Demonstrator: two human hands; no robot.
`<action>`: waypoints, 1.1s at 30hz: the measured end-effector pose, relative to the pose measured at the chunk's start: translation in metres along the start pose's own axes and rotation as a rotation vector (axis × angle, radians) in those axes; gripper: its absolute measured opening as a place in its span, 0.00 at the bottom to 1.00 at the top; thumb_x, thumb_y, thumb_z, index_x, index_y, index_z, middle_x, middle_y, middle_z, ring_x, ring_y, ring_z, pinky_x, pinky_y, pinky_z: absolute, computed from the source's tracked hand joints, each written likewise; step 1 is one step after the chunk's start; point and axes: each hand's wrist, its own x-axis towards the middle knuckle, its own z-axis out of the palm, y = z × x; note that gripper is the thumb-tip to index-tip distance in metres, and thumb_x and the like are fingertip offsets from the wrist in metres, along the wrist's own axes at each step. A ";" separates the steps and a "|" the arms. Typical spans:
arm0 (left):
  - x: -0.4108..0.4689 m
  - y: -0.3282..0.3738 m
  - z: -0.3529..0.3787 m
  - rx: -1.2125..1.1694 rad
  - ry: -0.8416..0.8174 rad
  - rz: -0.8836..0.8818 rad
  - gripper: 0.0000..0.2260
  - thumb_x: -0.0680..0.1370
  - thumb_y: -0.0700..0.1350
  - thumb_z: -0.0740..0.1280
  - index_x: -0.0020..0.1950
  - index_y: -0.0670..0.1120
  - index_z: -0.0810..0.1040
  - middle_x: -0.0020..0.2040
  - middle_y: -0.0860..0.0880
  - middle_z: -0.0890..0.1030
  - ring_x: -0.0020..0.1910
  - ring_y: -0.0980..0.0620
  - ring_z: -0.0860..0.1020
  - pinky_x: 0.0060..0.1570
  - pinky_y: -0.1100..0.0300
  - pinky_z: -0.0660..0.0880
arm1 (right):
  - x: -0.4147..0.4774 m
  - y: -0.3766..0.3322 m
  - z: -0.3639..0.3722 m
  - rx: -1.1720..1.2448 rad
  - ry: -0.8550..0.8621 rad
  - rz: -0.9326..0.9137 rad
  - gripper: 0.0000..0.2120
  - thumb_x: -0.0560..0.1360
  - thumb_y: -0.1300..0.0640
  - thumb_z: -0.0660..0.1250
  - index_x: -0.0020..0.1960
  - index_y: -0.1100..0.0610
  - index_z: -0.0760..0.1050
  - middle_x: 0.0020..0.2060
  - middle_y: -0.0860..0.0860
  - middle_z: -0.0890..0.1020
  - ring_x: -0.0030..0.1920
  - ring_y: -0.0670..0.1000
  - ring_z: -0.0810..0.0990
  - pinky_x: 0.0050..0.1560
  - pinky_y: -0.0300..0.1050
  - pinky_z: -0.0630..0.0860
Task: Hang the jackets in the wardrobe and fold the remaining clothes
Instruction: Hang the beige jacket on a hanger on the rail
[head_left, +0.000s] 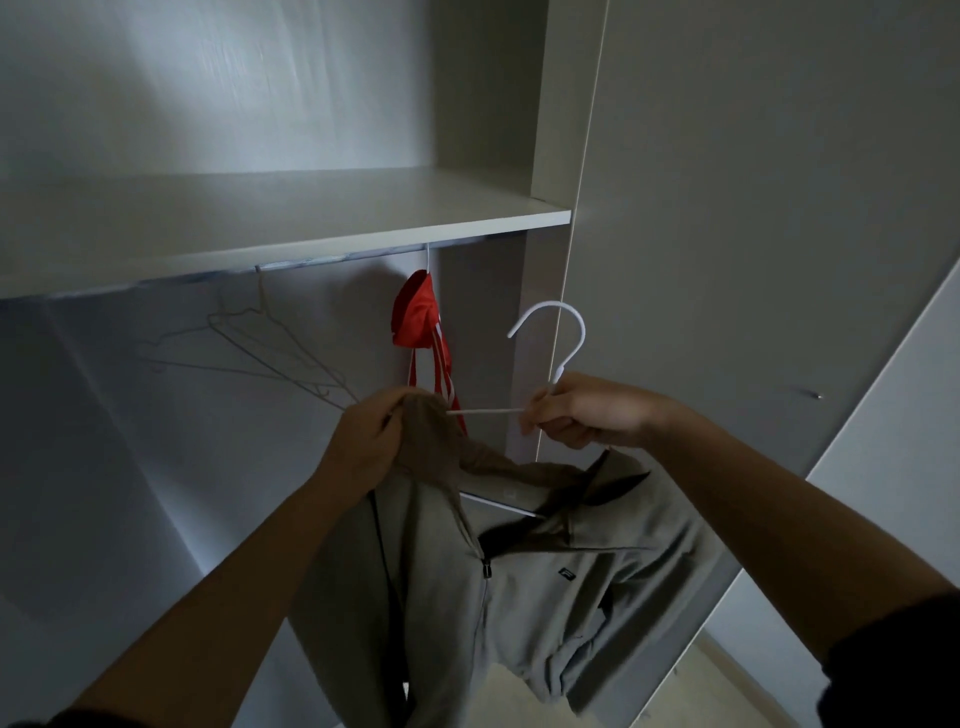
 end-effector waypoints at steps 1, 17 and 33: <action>0.003 -0.002 -0.001 -0.034 0.027 -0.009 0.12 0.80 0.34 0.59 0.60 0.38 0.78 0.55 0.43 0.80 0.56 0.50 0.77 0.56 0.70 0.69 | 0.002 -0.001 -0.002 0.014 0.008 0.004 0.12 0.80 0.63 0.59 0.41 0.60 0.79 0.25 0.47 0.61 0.23 0.44 0.58 0.21 0.35 0.55; 0.040 0.016 0.046 -1.102 0.202 -0.893 0.10 0.79 0.46 0.61 0.48 0.43 0.79 0.38 0.46 0.83 0.36 0.49 0.81 0.38 0.57 0.78 | 0.034 -0.002 -0.017 -0.276 0.253 -0.054 0.15 0.78 0.57 0.63 0.34 0.52 0.79 0.18 0.45 0.69 0.20 0.44 0.65 0.21 0.35 0.62; 0.091 -0.152 0.050 0.479 0.123 -0.464 0.11 0.77 0.41 0.63 0.60 0.43 0.75 0.61 0.43 0.74 0.62 0.44 0.71 0.58 0.53 0.69 | 0.165 0.031 0.010 -0.189 0.198 0.158 0.14 0.81 0.56 0.58 0.38 0.56 0.74 0.26 0.49 0.69 0.19 0.41 0.66 0.18 0.32 0.60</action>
